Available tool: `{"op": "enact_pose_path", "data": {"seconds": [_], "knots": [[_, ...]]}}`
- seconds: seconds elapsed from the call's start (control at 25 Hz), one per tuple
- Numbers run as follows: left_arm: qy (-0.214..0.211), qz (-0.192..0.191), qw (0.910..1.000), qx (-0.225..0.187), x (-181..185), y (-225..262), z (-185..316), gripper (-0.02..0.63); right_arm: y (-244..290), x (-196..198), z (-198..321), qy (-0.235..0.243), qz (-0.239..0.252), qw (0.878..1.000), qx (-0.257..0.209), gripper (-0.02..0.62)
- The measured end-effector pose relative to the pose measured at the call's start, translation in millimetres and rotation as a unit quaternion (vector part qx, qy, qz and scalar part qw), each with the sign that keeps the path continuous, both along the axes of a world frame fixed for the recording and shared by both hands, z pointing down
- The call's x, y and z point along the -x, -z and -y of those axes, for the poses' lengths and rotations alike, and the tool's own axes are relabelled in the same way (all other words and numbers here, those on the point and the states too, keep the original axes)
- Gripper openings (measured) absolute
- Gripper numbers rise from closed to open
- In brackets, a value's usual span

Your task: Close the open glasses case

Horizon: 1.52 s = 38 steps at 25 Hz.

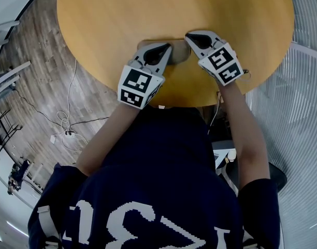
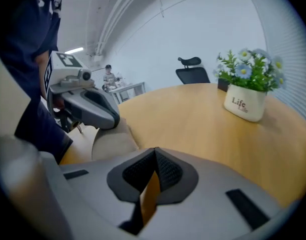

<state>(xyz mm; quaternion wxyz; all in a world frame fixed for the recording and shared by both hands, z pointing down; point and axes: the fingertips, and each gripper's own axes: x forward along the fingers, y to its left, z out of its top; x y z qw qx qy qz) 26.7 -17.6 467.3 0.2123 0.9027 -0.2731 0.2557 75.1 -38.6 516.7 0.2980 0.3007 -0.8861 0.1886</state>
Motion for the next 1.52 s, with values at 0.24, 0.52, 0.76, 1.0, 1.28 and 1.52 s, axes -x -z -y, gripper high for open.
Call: {"op": "enact_pose_path", "data": {"seconds": [0.24, 0.52, 0.76, 1.0, 1.28, 1.52], "knots": [[-0.019, -0.019, 0.9996, -0.001, 0, 8, -5, 0.012, 15, -8, 3, -0.003, 0.052, 0.997, 0.056, 0.031], [0.016, -0.07, 0.9956, -0.061, 37, 73, 33, 0.014, 140, -60, 33, -0.195, 0.168, 0.962, -0.092, 0.034], [0.081, -0.143, 0.9712, -0.173, 76, 176, 90, 0.012, 254, -75, 47, -0.275, 0.214, 0.912, -0.216, 0.025], [0.097, -0.188, 0.9474, -0.24, 95, 251, 115, 0.014, 320, -76, 39, -0.297, 0.189, 0.879, -0.321, 0.023], [0.101, -0.208, 0.9335, -0.274, 103, 285, 110, 0.014, 343, -69, 28, -0.306, 0.189, 0.87, -0.337, 0.023], [0.101, -0.214, 0.9322, -0.274, 105, 288, 109, 0.014, 349, -65, 20, -0.309, 0.186, 0.87, -0.336, 0.023]]}}
